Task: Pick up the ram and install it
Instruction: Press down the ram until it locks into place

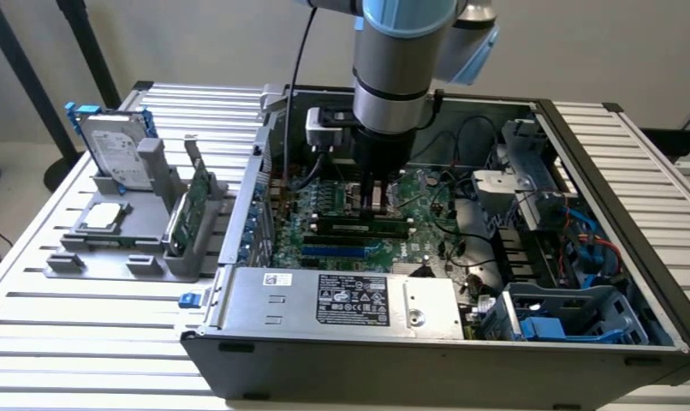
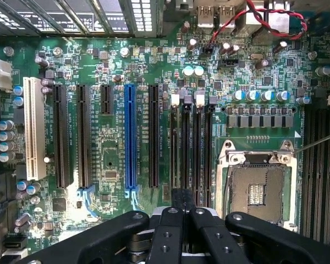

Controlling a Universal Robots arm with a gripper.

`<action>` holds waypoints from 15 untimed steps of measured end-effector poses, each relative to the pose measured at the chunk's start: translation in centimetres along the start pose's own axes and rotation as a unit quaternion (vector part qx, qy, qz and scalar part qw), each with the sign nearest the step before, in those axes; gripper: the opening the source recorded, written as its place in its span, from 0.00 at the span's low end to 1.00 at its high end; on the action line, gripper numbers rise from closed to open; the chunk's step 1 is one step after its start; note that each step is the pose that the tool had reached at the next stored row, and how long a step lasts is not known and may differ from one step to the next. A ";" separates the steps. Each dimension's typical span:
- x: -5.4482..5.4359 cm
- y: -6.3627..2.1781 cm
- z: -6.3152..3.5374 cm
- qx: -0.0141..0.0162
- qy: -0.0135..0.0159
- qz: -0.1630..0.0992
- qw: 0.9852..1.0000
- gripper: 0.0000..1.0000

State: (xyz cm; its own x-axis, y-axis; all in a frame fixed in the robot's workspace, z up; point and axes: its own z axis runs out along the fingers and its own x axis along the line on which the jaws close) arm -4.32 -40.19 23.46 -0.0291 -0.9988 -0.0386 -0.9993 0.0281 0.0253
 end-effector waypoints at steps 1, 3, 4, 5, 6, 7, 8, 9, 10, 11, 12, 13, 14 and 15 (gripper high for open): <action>0.0 0.00 0.01 0.000 0.000 0.000 1.000 0.11; -0.1 0.01 0.06 0.000 0.000 0.000 1.000 0.11; -0.1 0.02 0.08 0.000 0.000 0.000 1.000 0.11; -0.1 0.03 0.11 0.001 0.000 0.000 1.000 0.11; -0.1 0.04 0.14 0.001 0.000 -0.001 1.000 0.11; -0.1 0.05 0.18 0.001 0.000 -0.001 1.000 0.11; -0.1 0.06 0.22 0.001 0.000 -0.001 1.000 0.11; -0.1 0.07 0.27 0.001 0.000 -0.001 1.000 0.11; -0.1 0.08 0.31 0.002 0.000 -0.001 1.000 0.11; -0.1 0.09 0.36 0.002 0.000 -0.001 1.000 0.11; -0.1 0.10 0.41 0.002 0.000 -0.001 1.000 0.11; -0.1 0.10 0.47 0.002 0.000 -0.001 1.000 0.11; -0.1 0.10 0.53 0.002 0.000 -0.002 1.000 0.11; -0.1 0.10 0.62 0.003 0.000 -0.002 1.000 0.11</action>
State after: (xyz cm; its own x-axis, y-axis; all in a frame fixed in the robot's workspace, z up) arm -4.43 -40.04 22.85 -0.0256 -0.9989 -0.0388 -0.9995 0.0249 0.0193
